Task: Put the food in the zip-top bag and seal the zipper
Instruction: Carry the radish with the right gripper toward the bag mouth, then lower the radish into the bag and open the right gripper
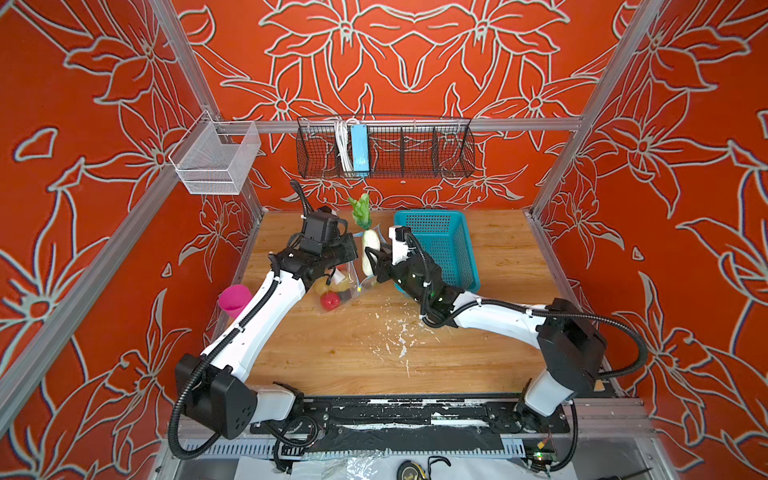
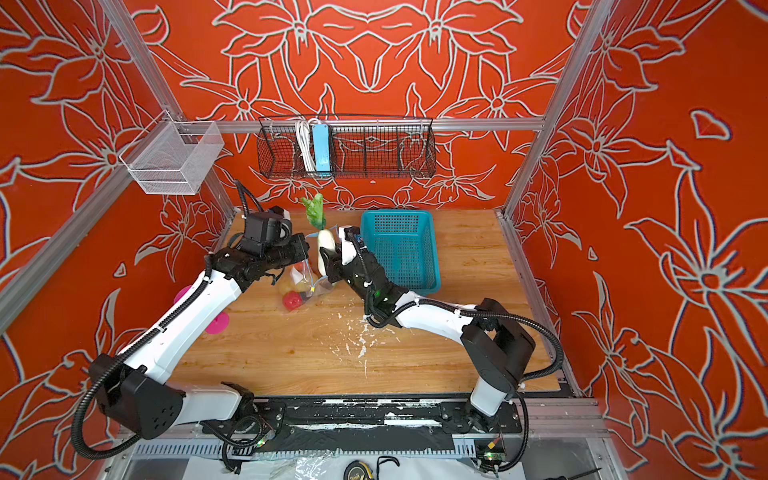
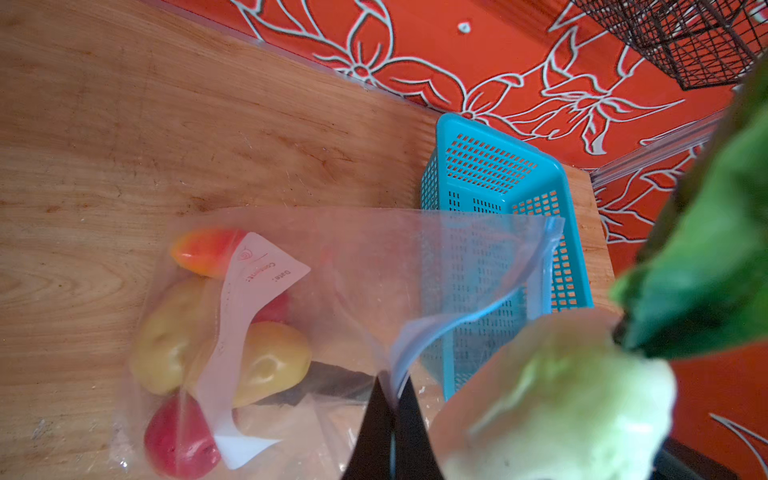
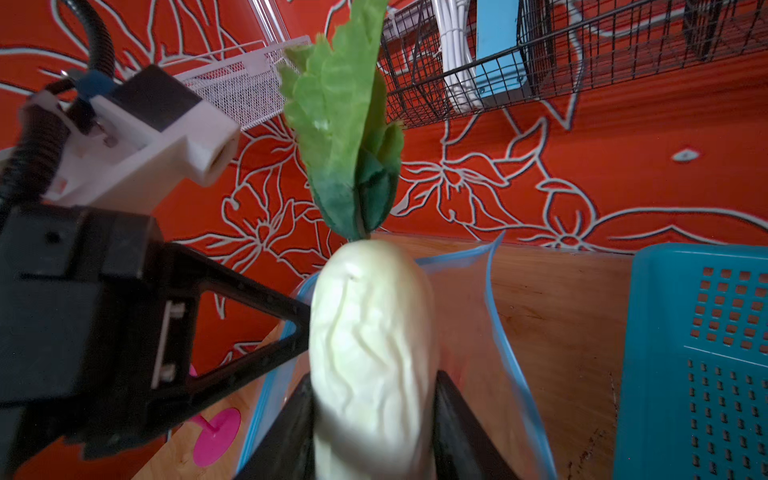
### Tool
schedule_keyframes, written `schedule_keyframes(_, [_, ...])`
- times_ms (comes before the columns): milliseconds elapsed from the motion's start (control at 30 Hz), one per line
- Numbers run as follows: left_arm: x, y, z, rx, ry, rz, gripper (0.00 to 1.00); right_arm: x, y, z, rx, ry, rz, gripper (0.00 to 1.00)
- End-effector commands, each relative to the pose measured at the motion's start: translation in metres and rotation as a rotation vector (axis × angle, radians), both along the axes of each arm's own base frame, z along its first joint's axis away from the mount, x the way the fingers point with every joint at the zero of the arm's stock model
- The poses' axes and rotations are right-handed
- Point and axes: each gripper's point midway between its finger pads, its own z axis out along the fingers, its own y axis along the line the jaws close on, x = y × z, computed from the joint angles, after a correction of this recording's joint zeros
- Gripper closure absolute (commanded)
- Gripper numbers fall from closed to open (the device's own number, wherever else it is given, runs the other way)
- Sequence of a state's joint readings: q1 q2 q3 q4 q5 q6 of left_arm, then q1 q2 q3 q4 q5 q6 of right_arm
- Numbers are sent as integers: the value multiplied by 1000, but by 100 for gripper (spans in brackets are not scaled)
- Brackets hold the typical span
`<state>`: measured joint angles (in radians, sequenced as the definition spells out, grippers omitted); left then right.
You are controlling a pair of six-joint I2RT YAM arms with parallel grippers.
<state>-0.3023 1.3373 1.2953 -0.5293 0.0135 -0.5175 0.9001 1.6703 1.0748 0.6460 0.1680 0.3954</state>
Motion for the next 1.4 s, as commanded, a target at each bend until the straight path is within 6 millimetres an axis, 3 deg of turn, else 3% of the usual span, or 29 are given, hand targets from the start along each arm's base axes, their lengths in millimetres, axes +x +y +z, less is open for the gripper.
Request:
schedule_keyframes(0, [2,2,8,-16,-17,10,100,-7,0,3,10,3,8,54])
schedule_keyframes(67, [2,2,9,-18,-19,12,100,-10,0,1,2,8,18,43])
schedule_keyframes(167, [2,3,9,-17,-22,13,100,-14,-3,2,3,14,16,35])
schedule_keyframes(367, [2,3,9,-18,-21,15,100,-15,-10,18,-6,38,-13,34])
schedule_keyframes(667, [1,1,9,-31,-19,6,100,-8,-13,26,-65,147,-63,43])
schedule_keyframes(1100, [1,1,12,-33,-27,6,100,2,-9,13,-117,348,-135,54])
schedule_keyframes(1367, [-3,2,19,-41,-49,3,100,12,-6,-2,-181,424,-198,68])
